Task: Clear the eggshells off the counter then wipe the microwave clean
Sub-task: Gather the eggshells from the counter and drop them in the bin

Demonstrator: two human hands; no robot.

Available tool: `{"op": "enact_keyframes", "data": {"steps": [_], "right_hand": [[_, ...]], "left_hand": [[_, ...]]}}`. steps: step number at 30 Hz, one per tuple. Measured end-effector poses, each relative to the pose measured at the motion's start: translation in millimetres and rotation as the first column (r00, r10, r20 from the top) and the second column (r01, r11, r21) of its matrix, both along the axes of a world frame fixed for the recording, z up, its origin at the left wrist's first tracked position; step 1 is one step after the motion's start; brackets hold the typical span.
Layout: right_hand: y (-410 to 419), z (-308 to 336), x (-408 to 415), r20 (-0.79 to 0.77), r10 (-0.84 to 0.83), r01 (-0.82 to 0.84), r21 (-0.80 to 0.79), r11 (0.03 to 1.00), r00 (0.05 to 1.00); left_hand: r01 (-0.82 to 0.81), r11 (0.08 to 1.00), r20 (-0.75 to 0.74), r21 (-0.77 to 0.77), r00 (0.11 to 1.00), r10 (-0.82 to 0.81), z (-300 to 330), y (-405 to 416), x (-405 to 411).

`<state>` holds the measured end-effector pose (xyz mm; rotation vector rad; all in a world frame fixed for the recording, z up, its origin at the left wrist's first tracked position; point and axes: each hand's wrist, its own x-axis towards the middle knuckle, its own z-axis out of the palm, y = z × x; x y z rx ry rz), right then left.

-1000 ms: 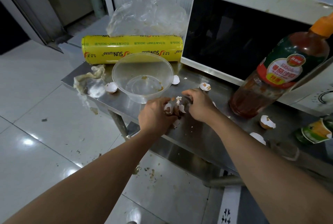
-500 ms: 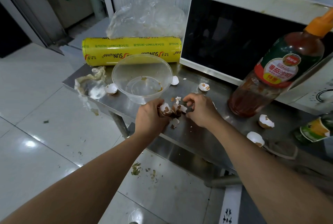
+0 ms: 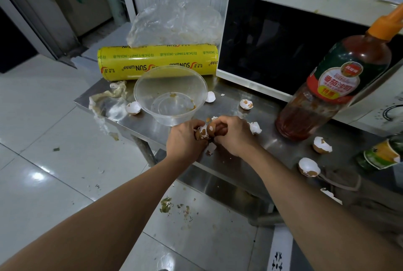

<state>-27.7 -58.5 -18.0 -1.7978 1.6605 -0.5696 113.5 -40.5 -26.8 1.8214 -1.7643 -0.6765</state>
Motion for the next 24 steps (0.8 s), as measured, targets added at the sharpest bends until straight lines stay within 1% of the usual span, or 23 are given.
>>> {"op": "enact_keyframes", "data": {"steps": [1, 4, 5, 9, 13, 16, 19, 21, 24], "right_hand": [[0.5, 1.0, 0.7, 0.021, -0.005, 0.005, -0.012, 1.000, 1.000], [1.1, 3.0, 5.2, 0.158, -0.015, 0.016, -0.005, 1.000, 0.987], [0.9, 3.3, 7.1, 0.166, -0.010, 0.012, -0.013, 1.000, 0.986], [0.3, 4.2, 11.7, 0.086, 0.040, -0.037, -0.027, 0.999, 0.996], [1.2, 5.9, 11.9, 0.033, 0.077, -0.075, -0.065, 0.995, 0.996], [0.1, 7.9, 11.7, 0.041, 0.030, -0.023, -0.147, 0.989, 0.999], [-4.3, 8.0, 9.7, -0.006, -0.022, 0.021, -0.202, 0.979, 1.000], [-4.8, 7.7, 7.9, -0.028, -0.007, 0.002, -0.166, 0.986, 1.000], [-1.1, 7.3, 6.1, -0.045, 0.055, -0.059, -0.071, 0.996, 0.997]], "left_hand": [[0.003, 1.000, -0.008, 0.006, 1.000, -0.003, 0.1, -0.3, 0.0], [0.038, 0.999, -0.022, 0.009, 0.999, -0.038, -0.9, -2.0, 0.8], [0.047, 0.999, -0.027, 0.013, 0.999, -0.047, -1.8, -2.4, 1.2], [0.037, 0.999, -0.046, 0.015, 0.998, -0.036, -4.3, -2.5, 1.8], [0.008, 1.000, -0.115, -0.015, 0.993, -0.010, -2.8, 0.2, 3.3], [-0.005, 1.000, -0.142, -0.022, 0.990, 0.002, -1.5, 1.9, 5.8], [-0.036, 0.999, -0.171, 0.012, 0.985, 0.038, -1.6, 2.7, 8.5], [-0.040, 0.999, -0.183, 0.020, 0.982, 0.043, -2.6, 3.2, 9.3], [-0.032, 0.999, -0.187, 0.018, 0.982, 0.035, -4.0, 3.9, 10.8]]}}
